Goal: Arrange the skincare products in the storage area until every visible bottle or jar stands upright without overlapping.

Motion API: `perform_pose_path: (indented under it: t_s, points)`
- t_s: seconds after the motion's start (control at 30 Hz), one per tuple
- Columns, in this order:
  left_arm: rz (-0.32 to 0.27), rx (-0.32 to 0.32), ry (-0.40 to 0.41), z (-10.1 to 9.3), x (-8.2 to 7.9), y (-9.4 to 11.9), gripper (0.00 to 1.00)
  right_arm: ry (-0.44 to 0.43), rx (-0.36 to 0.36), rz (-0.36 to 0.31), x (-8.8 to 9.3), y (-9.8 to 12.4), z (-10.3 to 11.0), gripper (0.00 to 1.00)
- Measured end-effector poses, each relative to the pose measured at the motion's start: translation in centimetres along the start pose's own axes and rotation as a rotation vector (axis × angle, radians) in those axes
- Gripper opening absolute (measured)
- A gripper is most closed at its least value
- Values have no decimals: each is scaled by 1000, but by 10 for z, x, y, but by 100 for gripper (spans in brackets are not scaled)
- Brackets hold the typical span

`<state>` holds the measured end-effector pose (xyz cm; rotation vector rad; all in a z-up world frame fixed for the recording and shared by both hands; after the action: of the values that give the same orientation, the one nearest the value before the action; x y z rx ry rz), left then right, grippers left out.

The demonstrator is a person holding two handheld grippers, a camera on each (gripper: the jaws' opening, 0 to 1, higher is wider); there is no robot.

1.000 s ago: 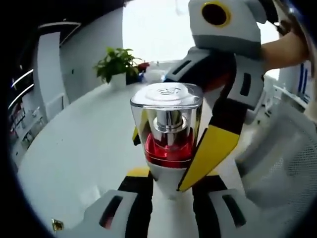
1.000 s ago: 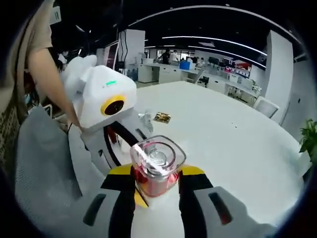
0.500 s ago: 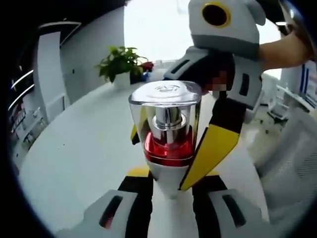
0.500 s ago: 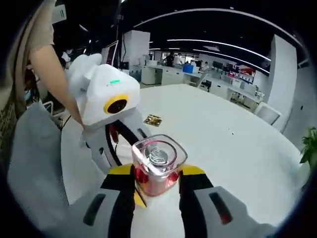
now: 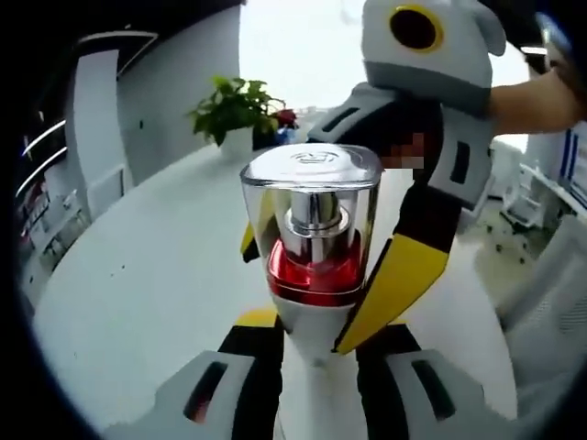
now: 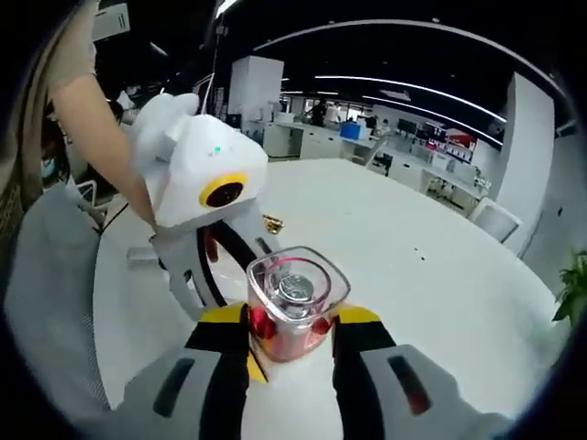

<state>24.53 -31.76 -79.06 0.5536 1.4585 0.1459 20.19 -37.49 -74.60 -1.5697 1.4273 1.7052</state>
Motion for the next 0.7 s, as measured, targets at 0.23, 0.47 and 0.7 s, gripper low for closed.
perform_pose_path:
  t_s: [0.23,0.47,0.7]
  points:
    - [6,-4,3,0,0,-1,27,29,3,21,-1,-1,0,35]
    - [21,-6,13,-1,2,-1,26,37,12,39,0,0,2,37]
    - [50,-10,18,-2,6,4,30,36,24,54,2,1,5,43]
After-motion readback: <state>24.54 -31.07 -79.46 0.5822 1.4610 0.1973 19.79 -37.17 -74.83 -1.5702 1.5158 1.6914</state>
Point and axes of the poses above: the point that each gripper's makers call its tool centre point, and the gripper's own axes: y roughly backward along the fingers, z roughly to its left, x roughly out of its underside, the point moved 7 cm from there along y, roughly backward along the fingers, and after that the axes turned 7 degrees about -z, right-handed, at the moved point
